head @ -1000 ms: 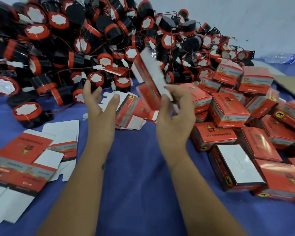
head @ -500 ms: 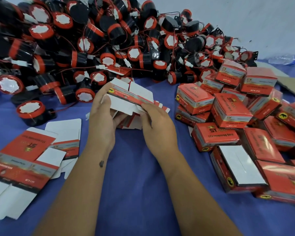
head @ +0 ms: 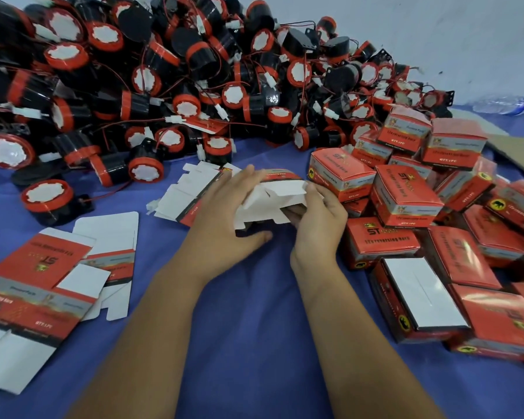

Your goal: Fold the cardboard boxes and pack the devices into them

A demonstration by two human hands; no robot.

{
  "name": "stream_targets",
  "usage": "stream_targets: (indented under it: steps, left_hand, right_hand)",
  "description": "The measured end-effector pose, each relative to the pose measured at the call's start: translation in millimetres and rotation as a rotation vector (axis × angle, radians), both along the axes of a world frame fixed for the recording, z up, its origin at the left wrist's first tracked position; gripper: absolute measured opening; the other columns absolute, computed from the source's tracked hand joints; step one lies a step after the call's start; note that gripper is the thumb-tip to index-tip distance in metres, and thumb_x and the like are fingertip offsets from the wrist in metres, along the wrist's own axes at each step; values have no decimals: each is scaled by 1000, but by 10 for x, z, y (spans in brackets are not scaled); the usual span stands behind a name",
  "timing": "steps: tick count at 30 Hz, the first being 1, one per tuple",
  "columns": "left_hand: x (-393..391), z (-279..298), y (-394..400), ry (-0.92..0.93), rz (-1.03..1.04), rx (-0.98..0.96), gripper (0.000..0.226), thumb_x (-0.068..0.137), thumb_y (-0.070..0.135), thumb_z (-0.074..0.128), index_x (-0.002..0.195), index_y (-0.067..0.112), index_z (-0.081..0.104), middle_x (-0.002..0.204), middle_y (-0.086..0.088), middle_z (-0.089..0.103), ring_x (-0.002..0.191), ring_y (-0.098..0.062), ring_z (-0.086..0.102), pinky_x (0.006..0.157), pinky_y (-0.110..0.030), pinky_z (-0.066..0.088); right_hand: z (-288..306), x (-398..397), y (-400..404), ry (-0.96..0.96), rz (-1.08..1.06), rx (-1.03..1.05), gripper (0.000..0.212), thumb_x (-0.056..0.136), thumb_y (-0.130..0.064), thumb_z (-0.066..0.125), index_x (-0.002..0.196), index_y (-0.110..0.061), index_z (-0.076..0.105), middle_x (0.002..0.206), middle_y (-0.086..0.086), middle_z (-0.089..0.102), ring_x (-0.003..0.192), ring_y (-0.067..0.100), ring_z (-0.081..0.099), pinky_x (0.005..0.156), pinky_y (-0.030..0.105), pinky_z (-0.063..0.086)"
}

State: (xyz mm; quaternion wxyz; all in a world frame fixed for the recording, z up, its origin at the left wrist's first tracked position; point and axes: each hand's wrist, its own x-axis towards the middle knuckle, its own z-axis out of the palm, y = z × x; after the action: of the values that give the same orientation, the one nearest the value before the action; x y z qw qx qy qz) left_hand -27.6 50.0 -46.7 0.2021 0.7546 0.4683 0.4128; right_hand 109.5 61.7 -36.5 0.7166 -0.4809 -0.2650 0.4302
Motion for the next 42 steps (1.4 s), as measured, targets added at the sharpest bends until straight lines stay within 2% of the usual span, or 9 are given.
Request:
stream_targets:
  steps: [6, 9, 12, 17, 20, 23, 29, 33, 42]
  left_hand:
    - [-3, 107, -21, -237, 57, 144, 44, 90, 35, 63, 126, 53, 45, 129, 27, 47, 126, 1, 46, 106, -27, 42]
    - [21, 167, -71, -467, 44, 114, 31, 94, 37, 59, 121, 48, 49, 128, 11, 53, 112, 3, 56, 82, -12, 50]
    - [16, 200, -93, -702, -9, -3, 28, 91, 37, 62, 119, 40, 54, 126, -2, 59, 105, -6, 64, 70, -18, 55]
    - [45, 177, -59, -801, 57, -115, 45, 77, 29, 74, 111, 41, 46, 110, 12, 66, 97, -8, 68, 70, -25, 57]
    - [68, 164, -29, -822, 97, -192, 32, 78, 36, 71, 102, 43, 51, 115, -2, 66, 104, -26, 68, 69, -42, 59]
    - [61, 188, -17, -975, -24, -312, 45, 86, 64, 48, 116, 34, 60, 122, -1, 68, 112, -26, 66, 81, -45, 59]
    - [158, 178, -51, -761, 41, -302, 46, 102, 22, 39, 108, 64, 56, 108, 33, 63, 89, 11, 63, 59, -14, 51]
    - [122, 167, -29, -756, 90, -273, 55, 100, 16, 38, 102, 68, 56, 104, 36, 62, 91, 10, 62, 62, -15, 53]
    - [154, 133, -9, -887, 37, -326, 31, 96, 13, 43, 87, 29, 68, 111, 8, 69, 100, -14, 67, 60, -25, 52]
  right_hand:
    - [39, -36, -32, -108, 51, 93, 17, 93, -6, 52, 87, -7, 67, 87, 11, 66, 82, 25, 61, 77, 46, 53]
    - [54, -116, -122, -232, 242, 273, 26, 88, -22, 51, 112, -19, 61, 116, 5, 62, 106, 15, 60, 86, 25, 51]
    - [46, -149, -161, -277, 373, 352, 39, 89, -30, 55, 126, -20, 51, 123, -4, 58, 114, 6, 57, 89, 19, 48]
    - [38, -216, -180, -443, 405, 271, 37, 81, -52, 61, 110, -29, 60, 118, 6, 58, 118, 29, 53, 98, 47, 49]
    - [-40, -214, -135, -345, 474, 271, 13, 93, -32, 60, 106, -33, 59, 105, -8, 67, 99, 11, 64, 80, 25, 55]
    - [-67, -159, -68, -251, 487, 204, 33, 99, -20, 55, 97, -52, 61, 94, -25, 69, 90, -4, 65, 71, 14, 51]
    - [-73, -153, -26, -141, 525, 150, 28, 91, -23, 60, 118, -30, 59, 109, -5, 72, 101, 14, 69, 82, 30, 57]
    - [2, -106, -24, 140, 616, 119, 46, 99, -50, 38, 123, -20, 64, 119, 4, 71, 111, 18, 66, 86, 29, 56]
    - [-23, -94, -22, 24, 584, 136, 33, 91, -8, 41, 92, -28, 68, 95, 0, 71, 88, 20, 65, 72, 35, 53]
